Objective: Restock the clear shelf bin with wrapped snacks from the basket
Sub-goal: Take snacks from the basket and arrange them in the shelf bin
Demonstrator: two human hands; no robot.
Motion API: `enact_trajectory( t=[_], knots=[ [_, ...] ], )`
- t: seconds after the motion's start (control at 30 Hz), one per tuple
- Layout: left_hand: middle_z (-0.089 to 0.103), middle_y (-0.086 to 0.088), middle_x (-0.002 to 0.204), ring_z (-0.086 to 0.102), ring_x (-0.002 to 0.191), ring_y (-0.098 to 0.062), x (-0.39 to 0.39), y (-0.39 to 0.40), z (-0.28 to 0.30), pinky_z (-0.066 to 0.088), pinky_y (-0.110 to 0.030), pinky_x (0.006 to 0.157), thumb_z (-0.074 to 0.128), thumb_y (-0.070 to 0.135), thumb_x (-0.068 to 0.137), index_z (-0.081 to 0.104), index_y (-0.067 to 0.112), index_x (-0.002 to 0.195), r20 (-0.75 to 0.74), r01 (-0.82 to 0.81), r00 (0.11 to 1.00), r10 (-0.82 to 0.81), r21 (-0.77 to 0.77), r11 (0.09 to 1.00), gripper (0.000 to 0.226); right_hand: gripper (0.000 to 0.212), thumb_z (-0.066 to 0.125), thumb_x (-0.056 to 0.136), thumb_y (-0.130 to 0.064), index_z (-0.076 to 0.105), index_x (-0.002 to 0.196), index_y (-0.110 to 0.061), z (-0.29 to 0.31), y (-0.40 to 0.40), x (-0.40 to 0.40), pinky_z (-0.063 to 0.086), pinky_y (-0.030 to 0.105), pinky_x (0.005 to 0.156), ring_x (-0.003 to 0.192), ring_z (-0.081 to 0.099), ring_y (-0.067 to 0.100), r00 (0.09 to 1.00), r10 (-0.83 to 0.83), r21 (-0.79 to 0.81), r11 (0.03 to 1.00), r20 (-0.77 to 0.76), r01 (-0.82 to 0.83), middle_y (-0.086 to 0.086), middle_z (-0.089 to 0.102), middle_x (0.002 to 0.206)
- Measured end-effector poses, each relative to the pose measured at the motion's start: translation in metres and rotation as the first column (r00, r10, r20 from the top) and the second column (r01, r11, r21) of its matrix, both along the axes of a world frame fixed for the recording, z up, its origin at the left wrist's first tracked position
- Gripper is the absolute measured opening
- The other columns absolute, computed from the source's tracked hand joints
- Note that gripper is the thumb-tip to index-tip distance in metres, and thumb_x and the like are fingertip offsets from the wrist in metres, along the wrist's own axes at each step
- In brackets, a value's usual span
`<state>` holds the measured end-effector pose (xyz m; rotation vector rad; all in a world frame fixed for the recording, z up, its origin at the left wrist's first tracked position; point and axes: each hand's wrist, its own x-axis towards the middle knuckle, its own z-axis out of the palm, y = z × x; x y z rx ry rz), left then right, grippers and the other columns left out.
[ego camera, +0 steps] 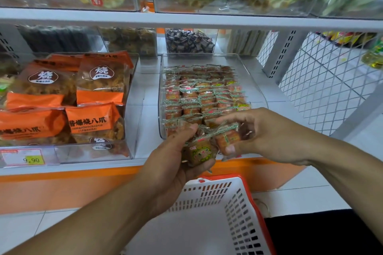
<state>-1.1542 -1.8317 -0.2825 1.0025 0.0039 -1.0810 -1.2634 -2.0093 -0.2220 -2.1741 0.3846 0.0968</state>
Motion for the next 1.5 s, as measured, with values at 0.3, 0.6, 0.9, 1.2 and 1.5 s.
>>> enact_trajectory(
  t=[0.3, 0.6, 0.9, 1.2, 1.5],
  knots=[
    [0.077, -0.016, 0.104, 0.075, 0.094, -0.034, -0.001, -0.006, 0.006, 0.062, -0.034, 0.062, 0.082, 0.034, 0.070, 0.073, 0.013, 0.109, -0.005, 0.029, 1.000, -0.030, -0.031, 0.999, 0.045, 0.041, 0.088, 0.069, -0.015, 0.062, 0.098, -0.029, 0.011, -0.050, 0.003, 0.052, 0.035, 0.072, 0.076, 0.069, 0.022, 0.942, -0.305, -0.147, 0.934, 0.144, 0.325, -0.001, 0.070, 0.099],
    [0.077, -0.016, 0.102, 0.076, 0.091, -0.034, -0.006, -0.011, 0.005, 0.062, -0.037, 0.064, 0.085, 0.034, 0.061, 0.069, 0.013, 0.115, -0.010, 0.065, 0.998, -0.065, -0.024, 0.998, 0.060, 0.041, 0.074, 0.084, -0.041, 0.062, 0.120, -0.024, -0.011, -0.061, 0.034, 0.038, 0.034, 0.092, 0.116, 0.051, 0.025, 0.973, -0.224, -0.770, 0.613, 0.049, 0.180, 0.002, 0.065, 0.115],
    [0.077, -0.014, 0.107, 0.075, 0.096, -0.035, -0.003, -0.003, 0.006, 0.062, -0.036, 0.063, 0.082, 0.032, 0.069, 0.069, 0.019, 0.114, -0.020, 0.066, 0.998, -0.066, -0.027, 0.997, 0.049, 0.039, 0.073, 0.078, -0.016, 0.064, 0.113, -0.031, -0.022, -0.057, 0.055, 0.029, 0.038, 0.090, 0.112, 0.044, 0.027, 0.973, -0.216, -0.954, 0.299, -0.082, -0.014, 0.001, 0.061, 0.111],
    [0.077, -0.018, 0.103, 0.075, 0.094, -0.037, 0.000, 0.002, 0.012, 0.062, -0.036, 0.062, 0.081, 0.031, 0.072, 0.070, 0.013, 0.113, -0.057, 0.050, 0.997, -0.052, -0.028, 0.998, 0.046, 0.040, 0.062, 0.083, -0.007, 0.055, 0.121, -0.018, -0.024, -0.042, 0.061, 0.032, 0.038, 0.088, 0.107, 0.054, 0.029, 0.980, -0.187, -0.981, 0.193, -0.063, -0.026, 0.008, 0.059, 0.112],
    [0.077, -0.015, 0.108, 0.076, 0.096, -0.027, 0.006, 0.007, 0.013, 0.062, -0.032, 0.070, 0.065, 0.037, 0.094, 0.078, 0.017, 0.105, 0.038, 0.074, 0.997, -0.071, -0.070, 0.995, 0.027, 0.059, 0.079, 0.064, -0.065, 0.057, 0.116, -0.051, -0.011, 0.026, 0.023, 0.052, 0.017, 0.071, 0.091, 0.061, -0.002, 0.974, 0.096, -0.210, 0.976, 0.207, -0.052, -0.024, 0.062, 0.108]
  ],
)
